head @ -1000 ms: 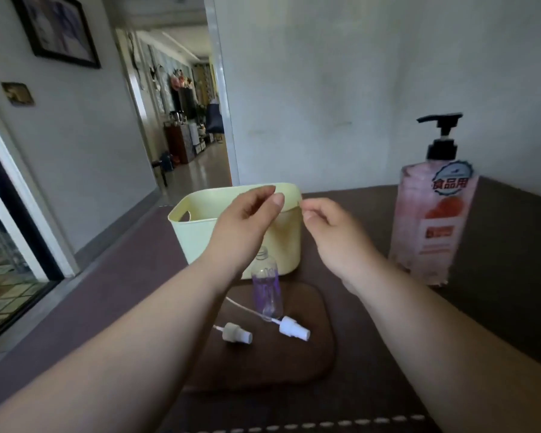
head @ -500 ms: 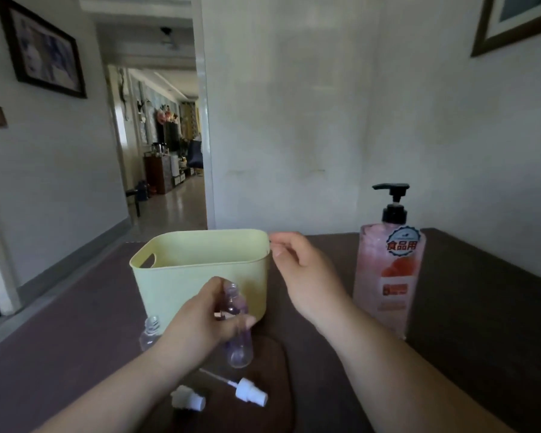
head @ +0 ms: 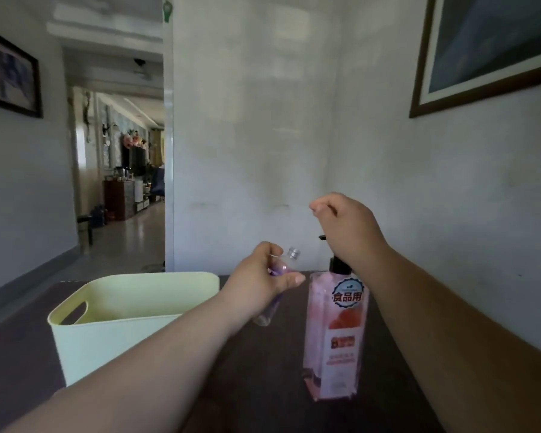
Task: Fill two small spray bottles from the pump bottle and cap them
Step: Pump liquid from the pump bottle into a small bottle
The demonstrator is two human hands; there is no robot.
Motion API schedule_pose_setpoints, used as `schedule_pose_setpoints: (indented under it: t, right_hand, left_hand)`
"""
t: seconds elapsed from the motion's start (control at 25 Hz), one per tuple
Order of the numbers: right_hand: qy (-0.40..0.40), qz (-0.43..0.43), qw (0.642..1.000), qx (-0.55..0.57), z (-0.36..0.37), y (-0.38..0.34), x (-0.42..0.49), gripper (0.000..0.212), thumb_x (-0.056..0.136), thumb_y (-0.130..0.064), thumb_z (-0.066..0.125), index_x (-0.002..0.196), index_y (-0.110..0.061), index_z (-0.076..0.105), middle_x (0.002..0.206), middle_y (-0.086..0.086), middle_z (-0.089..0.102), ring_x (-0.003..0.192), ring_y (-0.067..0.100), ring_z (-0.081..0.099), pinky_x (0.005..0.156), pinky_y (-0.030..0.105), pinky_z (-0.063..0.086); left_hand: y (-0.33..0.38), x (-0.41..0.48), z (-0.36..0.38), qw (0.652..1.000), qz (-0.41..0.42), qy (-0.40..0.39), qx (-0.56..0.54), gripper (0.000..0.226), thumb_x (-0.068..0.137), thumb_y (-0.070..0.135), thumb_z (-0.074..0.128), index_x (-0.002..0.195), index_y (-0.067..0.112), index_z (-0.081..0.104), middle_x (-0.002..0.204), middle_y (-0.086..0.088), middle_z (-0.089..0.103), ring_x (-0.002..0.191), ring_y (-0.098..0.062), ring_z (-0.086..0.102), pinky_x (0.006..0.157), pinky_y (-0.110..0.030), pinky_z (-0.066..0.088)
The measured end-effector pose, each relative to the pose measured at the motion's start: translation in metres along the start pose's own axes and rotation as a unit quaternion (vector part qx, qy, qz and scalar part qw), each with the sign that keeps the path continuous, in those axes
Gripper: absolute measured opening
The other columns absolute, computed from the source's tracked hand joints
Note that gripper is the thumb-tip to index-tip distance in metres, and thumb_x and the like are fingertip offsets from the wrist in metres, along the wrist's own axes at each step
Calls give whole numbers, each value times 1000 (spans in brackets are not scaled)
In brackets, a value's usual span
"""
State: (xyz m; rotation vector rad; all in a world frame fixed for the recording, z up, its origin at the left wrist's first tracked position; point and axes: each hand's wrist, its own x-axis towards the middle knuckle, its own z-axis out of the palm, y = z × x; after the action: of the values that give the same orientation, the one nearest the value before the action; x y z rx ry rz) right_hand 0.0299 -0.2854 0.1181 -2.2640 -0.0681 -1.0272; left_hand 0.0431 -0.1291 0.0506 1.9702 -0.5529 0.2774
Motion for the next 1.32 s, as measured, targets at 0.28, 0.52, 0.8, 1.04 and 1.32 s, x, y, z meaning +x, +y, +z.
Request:
schedule_pose_setpoints:
  t: [0.28, 0.52, 0.8, 1.04, 1.32]
  right_hand:
    - [-91, 104, 990, -13, 1, 25, 17, 31, 94, -32, 43, 107, -15, 66, 102, 4, 67, 94, 24, 63, 81, 33, 48]
    - [-87, 108, 989, 54, 17, 29, 10, 28, 93, -36, 47, 94, -15, 65, 87, 2, 73, 81, 23, 71, 87, 46, 55]
    - [-57, 179, 978, 92, 16, 28, 13, 26, 91, -16, 43, 97, -8, 67, 97, 12, 71, 84, 29, 70, 81, 43, 59]
    - [-48, 218, 964, 142, 13, 28, 13, 24, 90, -16, 51, 104, -3, 66, 83, 9, 68, 67, 19, 64, 63, 29, 56]
    - [-99, 209, 973, -21, 15, 18, 21, 30, 93, -12, 45, 112, 1, 65, 113, 20, 66, 101, 33, 64, 92, 42, 52]
  left_hand:
    - [6, 30, 26, 1000, 5, 7, 12, 31, 76, 33, 73, 96, 20, 53, 86, 4, 60, 65, -15, 55, 52, -13, 40]
    - [8, 37, 31, 1000, 30, -1, 1, 29, 78, 29, 72, 98, 16, 55, 85, 6, 58, 62, -8, 52, 44, -6, 36]
    - [12, 38, 29, 999, 45, -14, -27, 29, 78, 27, 72, 101, 16, 58, 98, -3, 63, 75, -18, 56, 57, -16, 44]
    - [11, 38, 25, 998, 39, -36, -30, 30, 77, 27, 72, 102, 18, 58, 103, -3, 64, 80, -20, 59, 75, -35, 51]
    - [10, 42, 27, 997, 65, -38, -34, 26, 77, 30, 73, 98, 22, 59, 96, 3, 64, 77, -12, 56, 68, -22, 45]
